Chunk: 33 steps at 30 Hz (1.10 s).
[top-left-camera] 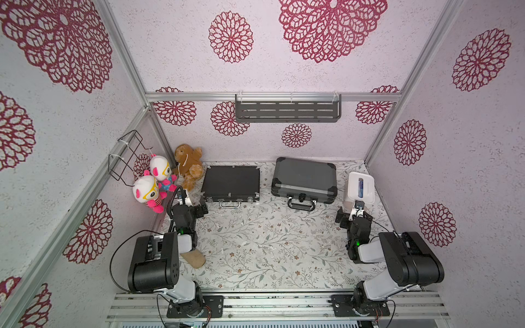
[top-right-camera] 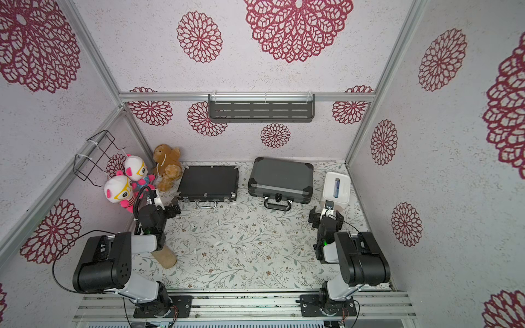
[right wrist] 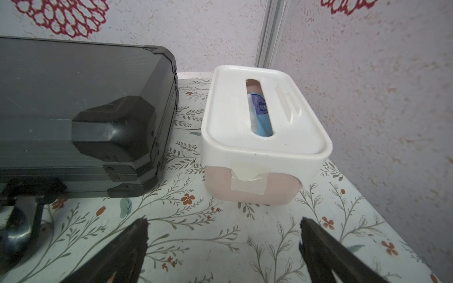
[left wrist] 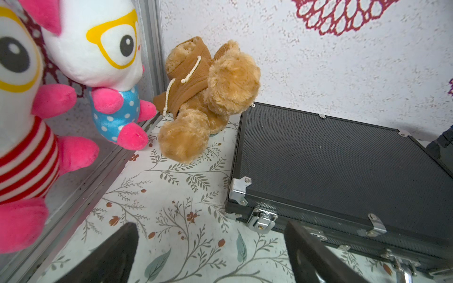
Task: Open the poker set cases
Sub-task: Pick up the poker set case from the center of the board.
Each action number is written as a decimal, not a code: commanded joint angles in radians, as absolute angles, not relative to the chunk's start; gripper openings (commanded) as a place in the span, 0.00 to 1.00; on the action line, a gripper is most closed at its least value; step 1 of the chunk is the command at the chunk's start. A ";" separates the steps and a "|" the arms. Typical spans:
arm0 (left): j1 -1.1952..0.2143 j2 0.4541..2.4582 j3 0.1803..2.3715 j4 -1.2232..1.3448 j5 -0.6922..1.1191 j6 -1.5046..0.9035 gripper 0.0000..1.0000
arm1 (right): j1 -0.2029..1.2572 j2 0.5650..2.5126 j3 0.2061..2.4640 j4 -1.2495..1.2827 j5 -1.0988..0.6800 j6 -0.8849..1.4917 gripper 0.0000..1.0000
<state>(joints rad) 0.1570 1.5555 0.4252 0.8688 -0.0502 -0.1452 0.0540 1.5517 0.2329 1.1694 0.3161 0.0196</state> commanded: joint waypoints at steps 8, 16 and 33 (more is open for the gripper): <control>0.084 1.360 0.479 0.583 0.018 -0.059 0.97 | 0.053 1.536 0.251 1.206 0.316 0.029 0.99; -0.364 1.183 0.628 0.258 -0.207 -0.125 0.97 | 0.237 1.290 0.217 1.073 0.676 -0.093 0.99; -0.555 1.353 0.771 0.099 -0.200 -0.289 0.97 | 0.230 0.901 0.447 0.035 0.530 0.619 0.99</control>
